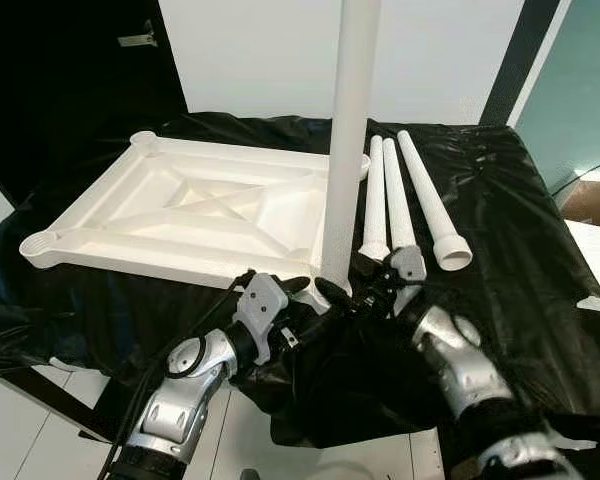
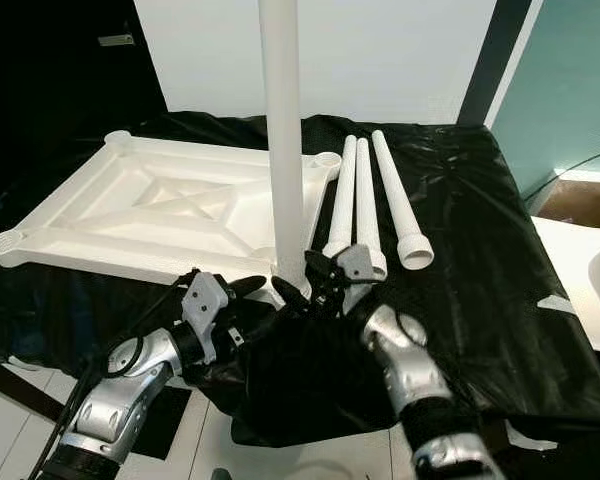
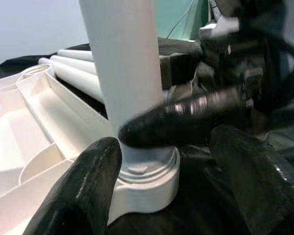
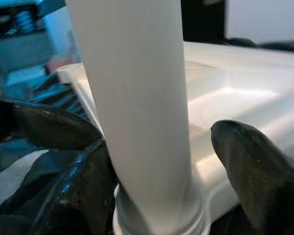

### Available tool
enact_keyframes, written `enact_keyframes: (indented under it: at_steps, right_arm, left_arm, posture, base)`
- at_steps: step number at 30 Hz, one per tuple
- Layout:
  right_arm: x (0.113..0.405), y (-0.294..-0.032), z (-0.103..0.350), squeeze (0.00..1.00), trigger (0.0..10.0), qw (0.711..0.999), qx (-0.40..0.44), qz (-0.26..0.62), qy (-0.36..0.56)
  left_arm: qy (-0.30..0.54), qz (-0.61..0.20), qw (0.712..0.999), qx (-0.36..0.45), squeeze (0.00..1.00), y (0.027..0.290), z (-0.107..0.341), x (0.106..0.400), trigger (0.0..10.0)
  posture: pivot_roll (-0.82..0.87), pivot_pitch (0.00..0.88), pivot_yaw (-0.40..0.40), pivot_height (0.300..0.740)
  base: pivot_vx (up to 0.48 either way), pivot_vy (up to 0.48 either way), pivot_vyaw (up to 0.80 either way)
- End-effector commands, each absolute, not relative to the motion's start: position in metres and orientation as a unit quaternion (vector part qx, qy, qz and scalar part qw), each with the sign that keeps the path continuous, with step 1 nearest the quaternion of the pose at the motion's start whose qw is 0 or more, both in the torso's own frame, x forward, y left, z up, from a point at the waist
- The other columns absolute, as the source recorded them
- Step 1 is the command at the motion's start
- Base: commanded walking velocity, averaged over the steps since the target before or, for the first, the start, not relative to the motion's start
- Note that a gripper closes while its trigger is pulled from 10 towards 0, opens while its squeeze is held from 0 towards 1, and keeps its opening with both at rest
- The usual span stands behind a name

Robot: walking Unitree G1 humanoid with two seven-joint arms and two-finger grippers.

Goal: Building children table

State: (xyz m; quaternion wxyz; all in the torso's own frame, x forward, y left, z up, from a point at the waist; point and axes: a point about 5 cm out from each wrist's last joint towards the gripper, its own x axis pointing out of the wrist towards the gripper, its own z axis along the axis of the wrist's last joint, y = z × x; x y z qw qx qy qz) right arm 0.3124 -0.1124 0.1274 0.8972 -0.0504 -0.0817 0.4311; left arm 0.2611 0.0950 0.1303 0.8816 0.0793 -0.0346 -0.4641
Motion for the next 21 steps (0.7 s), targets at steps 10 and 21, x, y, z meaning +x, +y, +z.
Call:
enact_keyframes:
  at_steps: [10, 21]
  right_arm:
    - [0.328, -0.125, 0.134, 0.0, 0.0, 0.82, -0.123, 0.559, -0.003]
    - [0.331, -0.125, 0.131, 0.0, 0.0, 0.845, -0.082, 0.528, -0.018]
  left_arm:
    - [-0.034, -0.46, 0.884, 0.081, 0.0, 0.095, 0.13, 0.262, 10.0]
    - [-0.033, -0.452, 0.888, 0.08, 0.0, 0.097, 0.13, 0.26, 10.0]
  posture:
    - [0.14, 0.0, 0.013, 0.74]
    - [0.16, 0.0, 0.004, 0.74]
  base:
    - [0.0, 0.0, 0.0]
    - [0.0, 0.0, 0.0]
